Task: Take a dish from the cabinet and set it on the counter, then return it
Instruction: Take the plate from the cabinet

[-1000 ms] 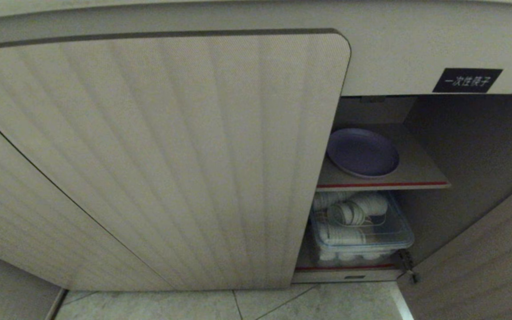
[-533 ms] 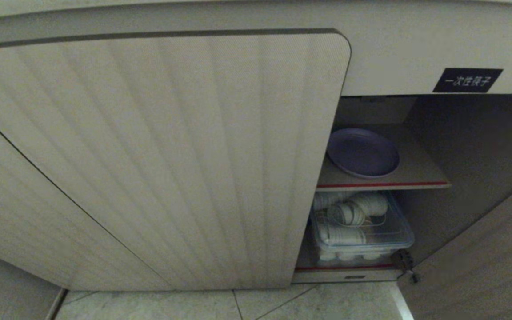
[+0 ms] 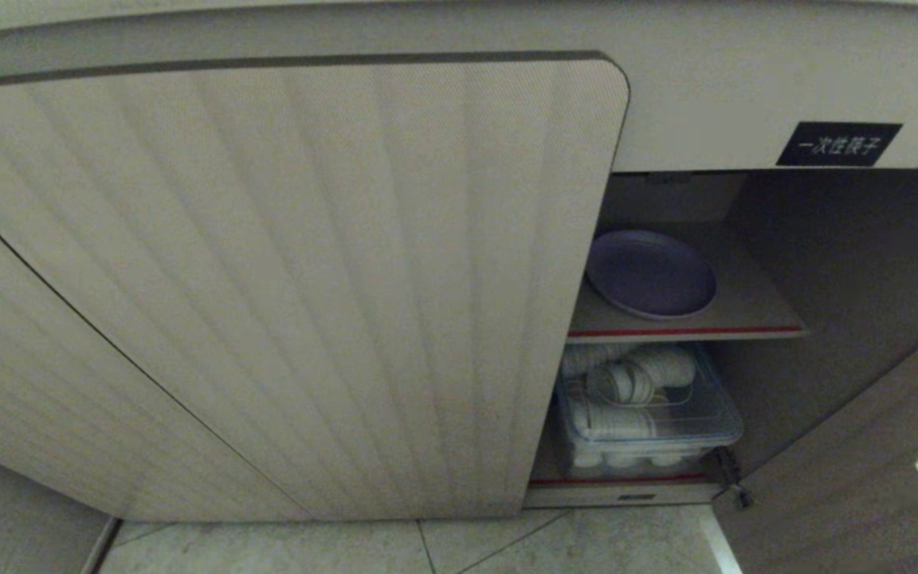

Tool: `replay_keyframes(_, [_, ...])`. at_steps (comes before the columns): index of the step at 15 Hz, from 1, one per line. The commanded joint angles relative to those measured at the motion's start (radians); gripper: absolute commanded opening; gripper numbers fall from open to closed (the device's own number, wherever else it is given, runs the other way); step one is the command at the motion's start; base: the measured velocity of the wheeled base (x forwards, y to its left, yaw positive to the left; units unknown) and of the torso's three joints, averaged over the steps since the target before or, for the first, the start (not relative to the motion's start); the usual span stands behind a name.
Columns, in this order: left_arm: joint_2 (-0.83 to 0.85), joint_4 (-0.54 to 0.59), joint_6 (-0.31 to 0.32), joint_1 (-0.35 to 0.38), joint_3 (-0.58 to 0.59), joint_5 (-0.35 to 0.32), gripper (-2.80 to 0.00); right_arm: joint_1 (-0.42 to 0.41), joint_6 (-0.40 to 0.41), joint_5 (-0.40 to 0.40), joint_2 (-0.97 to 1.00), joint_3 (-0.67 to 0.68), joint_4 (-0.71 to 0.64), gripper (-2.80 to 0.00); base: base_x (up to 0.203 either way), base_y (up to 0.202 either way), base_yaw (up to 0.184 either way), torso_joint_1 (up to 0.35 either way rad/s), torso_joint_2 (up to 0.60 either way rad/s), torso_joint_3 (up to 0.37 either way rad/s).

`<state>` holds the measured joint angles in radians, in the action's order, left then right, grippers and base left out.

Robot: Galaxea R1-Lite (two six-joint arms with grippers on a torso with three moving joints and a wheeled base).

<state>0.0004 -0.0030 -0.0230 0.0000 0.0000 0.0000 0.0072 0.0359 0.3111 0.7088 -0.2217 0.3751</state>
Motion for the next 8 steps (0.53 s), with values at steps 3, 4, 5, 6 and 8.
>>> replay_keyframes(3, [0.0, 0.0, -0.001, 0.0, 0.0, 0.0, -2.8, 0.029, 0.016, 0.009, 0.232, -0.064, 0.026, -2.8, 0.0, 0.0, 0.0, 0.0, 0.0, 0.0])
replay_keyframes(4, [0.0, 0.0, 0.0, 0.0, 0.0, 0.0, -2.8, 0.038, 0.017, 0.009, 0.287, -0.066, 0.051, -2.8, 0.0, 0.0, 0.0, 0.0, 0.0, 0.0])
replay_keyframes(5, [0.0, 0.0, -0.001, 0.0, 0.0, 0.0, -2.8, 0.041, 0.017, 0.009, 0.335, -0.068, 0.075, -2.8, 0.0, 0.0, 0.0, 0.0, 0.0, 0.0])
replay_keyframes(6, [0.0, 0.0, 0.0, 0.0, 0.0, 0.0, -2.8, 0.043, 0.018, 0.009, 0.395, -0.071, 0.106, -2.8, 0.0, 0.0, 0.0, 0.0, 0.0, 0.0])
replay_keyframes(8, [0.0, 0.0, 0.0, 0.0, 0.0, 0.0, -2.8, 0.045, 0.016, 0.007, 0.51, -0.077, 0.183, -2.8, 0.0, 0.0, 0.0, 0.0, 0.0, 0.0])
